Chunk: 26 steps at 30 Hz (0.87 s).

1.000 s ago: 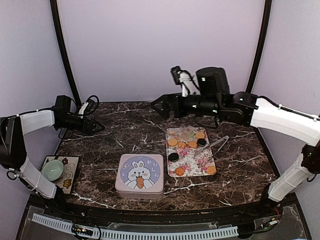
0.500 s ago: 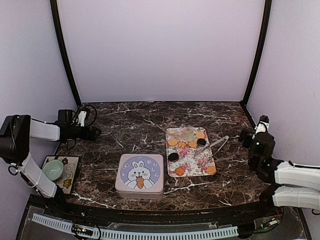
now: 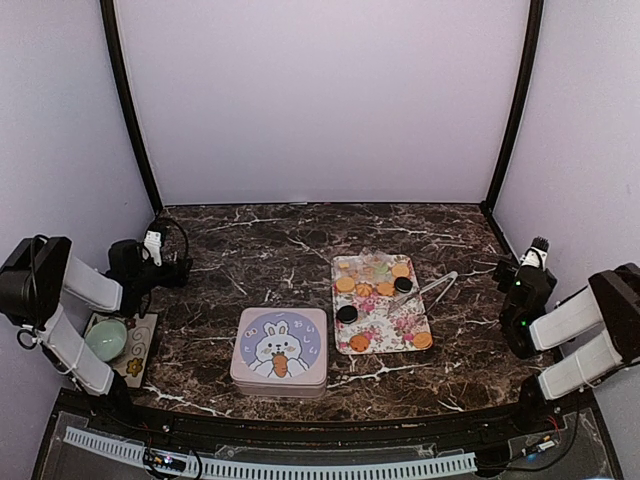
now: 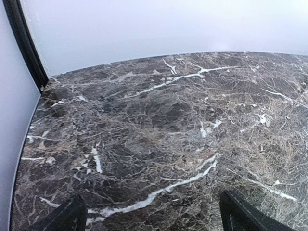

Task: Pack the cookies
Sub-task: Reset both arms

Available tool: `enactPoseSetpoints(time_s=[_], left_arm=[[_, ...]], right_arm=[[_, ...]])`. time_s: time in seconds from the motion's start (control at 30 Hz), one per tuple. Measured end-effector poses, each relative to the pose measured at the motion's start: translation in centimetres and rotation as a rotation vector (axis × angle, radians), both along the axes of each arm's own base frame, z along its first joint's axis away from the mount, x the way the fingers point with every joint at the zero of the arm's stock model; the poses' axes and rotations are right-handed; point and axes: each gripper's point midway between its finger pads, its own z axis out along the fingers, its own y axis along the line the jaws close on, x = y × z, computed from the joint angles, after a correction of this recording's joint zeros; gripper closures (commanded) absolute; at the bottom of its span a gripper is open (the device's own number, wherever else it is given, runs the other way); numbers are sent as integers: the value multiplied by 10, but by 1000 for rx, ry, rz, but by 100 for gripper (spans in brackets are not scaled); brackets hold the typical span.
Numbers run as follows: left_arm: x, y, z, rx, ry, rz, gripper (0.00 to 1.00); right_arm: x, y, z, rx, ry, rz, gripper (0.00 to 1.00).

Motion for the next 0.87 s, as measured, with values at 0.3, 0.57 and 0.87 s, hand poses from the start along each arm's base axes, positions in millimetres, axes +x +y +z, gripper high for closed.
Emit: enactPoseSetpoints(time_s=[0.3, 0.57, 0.87], left_arm=[[-41, 11, -1, 3, -131, 84, 1], [-29, 13, 24, 3, -221, 89, 1], [-28, 14, 26, 6, -230, 96, 1]], right_arm=[[26, 9, -12, 13, 1, 167, 0], [44, 16, -12, 33, -8, 280, 0], [47, 21, -14, 37, -2, 307, 0]])
